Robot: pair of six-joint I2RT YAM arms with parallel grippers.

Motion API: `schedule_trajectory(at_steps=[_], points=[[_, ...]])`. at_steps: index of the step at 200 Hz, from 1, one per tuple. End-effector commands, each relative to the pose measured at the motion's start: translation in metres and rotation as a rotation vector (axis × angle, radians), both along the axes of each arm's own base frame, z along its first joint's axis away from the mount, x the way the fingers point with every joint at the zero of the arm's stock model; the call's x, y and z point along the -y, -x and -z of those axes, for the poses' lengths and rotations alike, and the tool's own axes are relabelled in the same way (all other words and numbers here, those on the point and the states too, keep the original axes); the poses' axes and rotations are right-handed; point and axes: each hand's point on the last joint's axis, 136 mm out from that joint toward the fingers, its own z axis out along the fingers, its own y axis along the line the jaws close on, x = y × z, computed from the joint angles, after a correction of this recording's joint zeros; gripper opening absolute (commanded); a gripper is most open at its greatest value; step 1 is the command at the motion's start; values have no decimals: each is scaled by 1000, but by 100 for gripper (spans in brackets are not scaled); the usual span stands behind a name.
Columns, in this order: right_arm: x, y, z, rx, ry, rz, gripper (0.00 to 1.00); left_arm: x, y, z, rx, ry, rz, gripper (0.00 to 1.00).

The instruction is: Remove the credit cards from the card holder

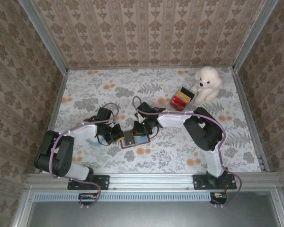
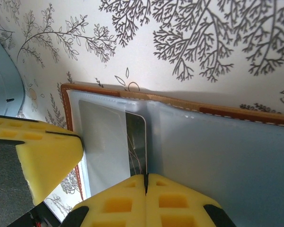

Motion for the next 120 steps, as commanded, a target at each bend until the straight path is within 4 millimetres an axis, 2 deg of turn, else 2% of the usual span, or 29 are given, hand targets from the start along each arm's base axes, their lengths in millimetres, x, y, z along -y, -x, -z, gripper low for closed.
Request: schedule_trajectory(at_steps=[1,24,39,89,120], points=[[4,1,-3,-11,-5,13,4,-11,9,12,-47,-57,7,4],[0,3,1,-38,-24,7,20,-11,10,14,-52,-61,9,3],[-1,4,5,-54,-22,2,25,-12,11,15,-54,-64,10,3],[-5,10,15,-97,-25,-21,27,-11,11,16,-59,-66,12,2],[-8,11,16,-106,-50,-27,24,-11,12,16,-58,-63,14,1]])
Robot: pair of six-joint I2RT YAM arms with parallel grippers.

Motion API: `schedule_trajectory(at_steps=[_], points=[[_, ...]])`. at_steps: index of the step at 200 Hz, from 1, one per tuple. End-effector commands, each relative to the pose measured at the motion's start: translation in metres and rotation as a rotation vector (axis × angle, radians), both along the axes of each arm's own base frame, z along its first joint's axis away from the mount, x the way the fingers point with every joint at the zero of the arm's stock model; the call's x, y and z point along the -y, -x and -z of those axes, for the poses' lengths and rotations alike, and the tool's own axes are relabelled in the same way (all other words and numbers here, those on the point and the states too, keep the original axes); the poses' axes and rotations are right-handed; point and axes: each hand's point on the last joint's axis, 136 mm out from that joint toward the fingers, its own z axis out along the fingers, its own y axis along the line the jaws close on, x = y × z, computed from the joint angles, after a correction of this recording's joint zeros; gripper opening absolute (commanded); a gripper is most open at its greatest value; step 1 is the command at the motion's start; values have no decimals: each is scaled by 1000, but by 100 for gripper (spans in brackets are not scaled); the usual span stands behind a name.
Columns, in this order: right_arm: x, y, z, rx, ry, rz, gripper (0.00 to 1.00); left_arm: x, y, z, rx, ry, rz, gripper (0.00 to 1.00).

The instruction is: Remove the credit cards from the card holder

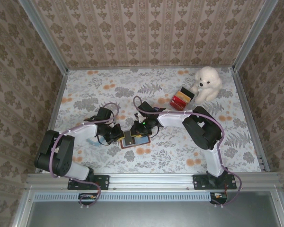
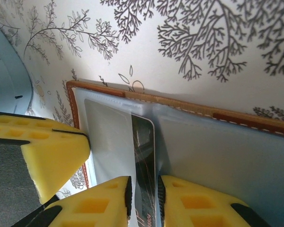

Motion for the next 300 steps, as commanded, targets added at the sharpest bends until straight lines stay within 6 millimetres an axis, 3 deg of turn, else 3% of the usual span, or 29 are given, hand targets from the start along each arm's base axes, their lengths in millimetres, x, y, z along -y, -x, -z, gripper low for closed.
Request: schedule_trajectory(at_steps=[1,62,111,133,168,237,260,300], points=[[-2,6,13,-48,-2,-13,24,-12,12,15,-57,-65,9,1],[5,-1,7,-17,-8,6,7,-9,7,8,-40,-54,12,0],[37,-6,-14,70,9,-71,0,-7,3,4,-29,-45,2,5],[49,-9,-25,94,-28,-74,0,-5,0,-1,-25,-33,-13,15],[57,-18,-52,134,-148,-42,0,7,-24,-44,76,51,-19,37],[59,-34,-132,202,-466,5,0,29,-62,-140,309,358,30,78],[58,-39,-159,226,-541,6,0,37,-66,-162,359,448,59,84],[55,-47,-200,256,-665,17,0,51,-70,-192,414,596,84,84]])
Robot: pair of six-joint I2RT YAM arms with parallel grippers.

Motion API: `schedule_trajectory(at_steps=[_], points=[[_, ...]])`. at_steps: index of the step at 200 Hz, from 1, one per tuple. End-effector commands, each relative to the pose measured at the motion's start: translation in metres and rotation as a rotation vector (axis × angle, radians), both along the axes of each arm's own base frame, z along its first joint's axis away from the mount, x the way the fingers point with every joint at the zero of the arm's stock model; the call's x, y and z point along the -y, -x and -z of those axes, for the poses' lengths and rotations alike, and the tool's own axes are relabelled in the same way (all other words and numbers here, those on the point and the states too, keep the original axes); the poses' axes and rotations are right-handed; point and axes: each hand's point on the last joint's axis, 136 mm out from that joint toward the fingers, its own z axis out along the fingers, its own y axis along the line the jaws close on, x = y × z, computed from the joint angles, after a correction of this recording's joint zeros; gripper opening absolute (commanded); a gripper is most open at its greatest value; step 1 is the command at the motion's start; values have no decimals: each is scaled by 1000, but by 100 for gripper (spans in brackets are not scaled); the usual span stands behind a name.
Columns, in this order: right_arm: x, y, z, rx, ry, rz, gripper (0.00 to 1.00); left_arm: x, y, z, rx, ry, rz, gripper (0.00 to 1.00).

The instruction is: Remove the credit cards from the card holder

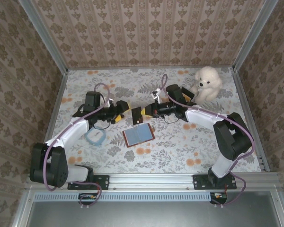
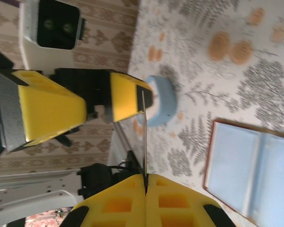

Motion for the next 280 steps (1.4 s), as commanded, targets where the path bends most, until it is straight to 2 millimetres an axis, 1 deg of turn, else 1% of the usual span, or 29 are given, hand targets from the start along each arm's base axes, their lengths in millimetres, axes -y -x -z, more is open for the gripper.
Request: schedule_trajectory(at_steps=[1,13,25,45,67,80,106,126,129,136,148,156,167,182,208,256,268,280], points=[[-5,1,-47,47,-138,-32,0,13,-2,-41,91,142,57,83],[-7,-1,-57,54,-170,-34,0,15,-2,-48,101,157,65,80],[-8,-1,-65,56,-194,-45,0,16,-4,-55,110,172,68,74],[-11,-4,-74,58,-216,-46,0,19,-7,-70,130,204,83,60],[-11,-7,-85,68,-245,-40,0,21,-9,-79,147,224,90,43],[-12,-9,-88,67,-254,-36,0,22,-10,-83,152,240,92,32],[-14,-15,-86,44,-267,-21,0,22,-11,-86,153,256,84,11],[-15,-23,-91,7,-317,11,0,21,-12,-91,161,258,68,1],[-15,-24,-93,4,-330,19,1,21,-12,-91,162,258,64,0],[-16,-27,-97,-4,-361,34,6,20,-13,-93,168,257,53,0],[-16,-33,-103,-23,-407,65,17,20,-14,-96,170,261,33,0],[-18,-35,-106,-27,-429,70,23,21,-16,-97,170,265,21,0],[-22,-35,-107,-40,-441,70,27,21,-18,-99,170,271,7,0],[-28,-33,-107,-45,-442,59,29,21,-20,-100,163,275,-10,0],[-29,-32,-102,-63,-434,64,24,19,-24,-100,158,266,-43,0],[-25,-34,-91,-58,-403,86,0,15,-27,-94,138,251,-62,0],[-22,-35,-91,-35,-377,80,0,12,-26,-90,129,229,-69,16],[-14,-38,-92,6,-338,89,0,7,-24,-86,124,184,-81,32]])
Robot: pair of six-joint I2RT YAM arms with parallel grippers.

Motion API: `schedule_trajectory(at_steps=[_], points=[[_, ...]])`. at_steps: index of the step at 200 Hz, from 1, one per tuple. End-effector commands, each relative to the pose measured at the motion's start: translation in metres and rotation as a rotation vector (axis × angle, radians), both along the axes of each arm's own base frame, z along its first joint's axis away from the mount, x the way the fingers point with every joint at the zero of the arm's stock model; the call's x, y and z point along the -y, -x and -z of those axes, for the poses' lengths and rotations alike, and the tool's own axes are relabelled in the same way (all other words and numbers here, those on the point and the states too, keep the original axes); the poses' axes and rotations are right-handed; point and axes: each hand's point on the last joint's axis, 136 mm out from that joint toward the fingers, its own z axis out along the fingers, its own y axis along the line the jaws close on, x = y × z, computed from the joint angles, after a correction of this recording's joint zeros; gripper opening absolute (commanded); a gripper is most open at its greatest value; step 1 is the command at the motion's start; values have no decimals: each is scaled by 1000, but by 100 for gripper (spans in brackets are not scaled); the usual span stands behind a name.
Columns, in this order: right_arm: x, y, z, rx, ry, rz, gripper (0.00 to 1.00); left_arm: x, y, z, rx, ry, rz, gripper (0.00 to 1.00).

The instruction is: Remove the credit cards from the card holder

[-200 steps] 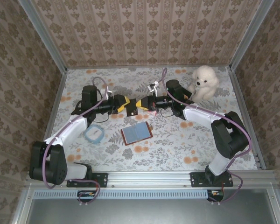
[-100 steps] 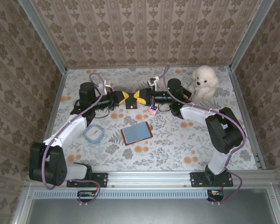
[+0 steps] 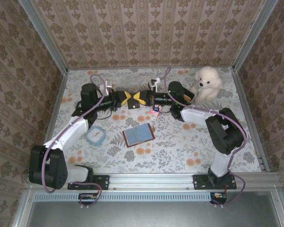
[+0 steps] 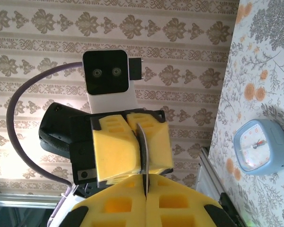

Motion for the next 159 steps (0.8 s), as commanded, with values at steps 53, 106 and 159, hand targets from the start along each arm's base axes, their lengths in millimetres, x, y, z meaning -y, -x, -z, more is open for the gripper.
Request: schedule_trajectory(at_steps=[53,106,159], points=[[87,-14,-15,334,490,152,0,-60,12,49,-90,-409,-186,78],[178,-26,-27,631,981,331,0,-95,18,80,-47,-596,-232,92],[219,-39,-23,857,1323,205,0,-119,26,95,-48,-749,-260,100]])
